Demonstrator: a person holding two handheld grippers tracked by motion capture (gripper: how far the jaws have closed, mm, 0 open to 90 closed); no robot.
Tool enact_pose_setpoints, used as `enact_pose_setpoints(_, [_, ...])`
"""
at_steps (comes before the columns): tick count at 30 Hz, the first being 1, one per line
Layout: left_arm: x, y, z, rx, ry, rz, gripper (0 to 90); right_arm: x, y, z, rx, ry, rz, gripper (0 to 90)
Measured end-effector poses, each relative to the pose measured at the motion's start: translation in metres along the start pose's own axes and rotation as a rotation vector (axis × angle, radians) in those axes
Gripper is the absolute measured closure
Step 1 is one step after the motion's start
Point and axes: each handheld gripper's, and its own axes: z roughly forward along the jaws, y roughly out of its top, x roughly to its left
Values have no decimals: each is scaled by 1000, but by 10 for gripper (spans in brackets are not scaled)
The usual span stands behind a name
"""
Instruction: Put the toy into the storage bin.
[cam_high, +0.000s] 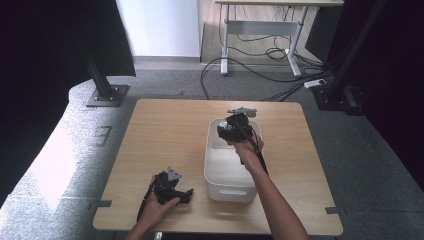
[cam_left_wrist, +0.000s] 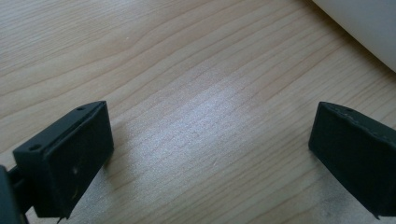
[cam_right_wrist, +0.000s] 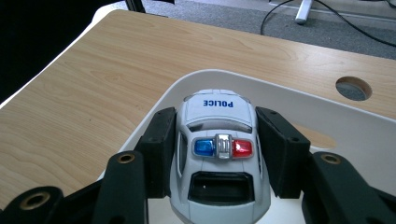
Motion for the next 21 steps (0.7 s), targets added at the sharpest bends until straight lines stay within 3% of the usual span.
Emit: enact_pose_setpoints(21, [0,0,0,1,0,3,0,9,9,17,34,-7,-15,502])
